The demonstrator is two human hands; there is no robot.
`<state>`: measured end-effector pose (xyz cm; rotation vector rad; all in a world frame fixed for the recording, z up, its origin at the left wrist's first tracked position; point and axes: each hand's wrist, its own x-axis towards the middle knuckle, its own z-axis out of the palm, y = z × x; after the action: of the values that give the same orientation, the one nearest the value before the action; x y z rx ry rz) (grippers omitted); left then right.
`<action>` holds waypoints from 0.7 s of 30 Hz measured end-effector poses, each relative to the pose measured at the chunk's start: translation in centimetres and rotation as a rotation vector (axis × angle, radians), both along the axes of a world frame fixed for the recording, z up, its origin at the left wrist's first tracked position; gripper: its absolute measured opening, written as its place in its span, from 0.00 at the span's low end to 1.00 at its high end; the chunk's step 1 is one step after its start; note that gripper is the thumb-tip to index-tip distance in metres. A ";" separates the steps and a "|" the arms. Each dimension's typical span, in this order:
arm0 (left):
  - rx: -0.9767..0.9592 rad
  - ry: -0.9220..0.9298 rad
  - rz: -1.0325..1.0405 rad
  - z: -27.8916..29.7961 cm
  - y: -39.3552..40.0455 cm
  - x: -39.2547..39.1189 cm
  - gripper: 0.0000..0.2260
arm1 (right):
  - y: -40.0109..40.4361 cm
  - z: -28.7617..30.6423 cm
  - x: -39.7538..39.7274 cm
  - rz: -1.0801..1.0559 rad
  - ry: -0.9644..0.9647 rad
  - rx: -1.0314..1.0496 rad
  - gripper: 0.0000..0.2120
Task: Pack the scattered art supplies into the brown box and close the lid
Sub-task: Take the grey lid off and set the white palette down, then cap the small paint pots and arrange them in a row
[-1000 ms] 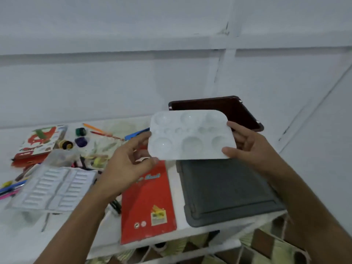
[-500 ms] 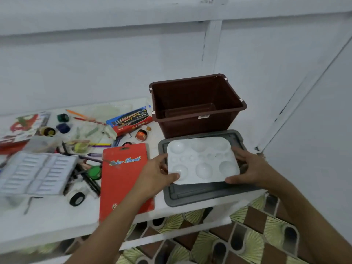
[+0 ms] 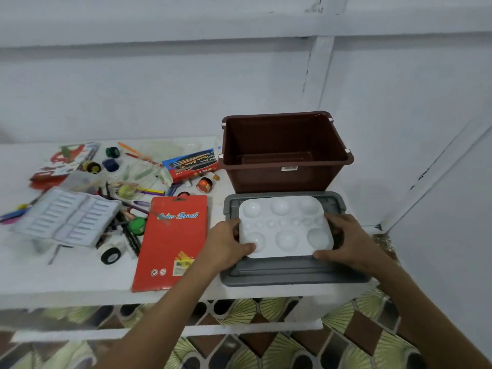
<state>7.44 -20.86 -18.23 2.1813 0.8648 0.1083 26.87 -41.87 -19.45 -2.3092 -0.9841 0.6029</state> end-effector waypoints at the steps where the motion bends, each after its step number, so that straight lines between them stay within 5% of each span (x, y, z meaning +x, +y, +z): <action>1: -0.005 0.002 0.012 0.0 0.1 -0.1 0.15 | 0.0 0.3 -0.2 -0.001 -0.011 0.026 0.49; 7: 0.077 -0.023 0.181 2.8 2.8 -2.4 0.25 | 4.4 3.2 -3.0 0.104 -0.049 0.253 0.35; 12: 0.149 -0.067 0.338 5.3 8.6 -7.2 0.22 | 13.6 5.4 -8.2 0.288 0.032 0.395 0.30; 21: 0.229 -0.031 0.502 5.2 23.8 -19.5 0.23 | 31.1 5.2 -18.5 0.363 0.094 0.336 0.24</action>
<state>-12.08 2.91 -13.01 2.1109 1.4239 0.5068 8.36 -10.79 -14.28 -1.8076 -1.3585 0.6265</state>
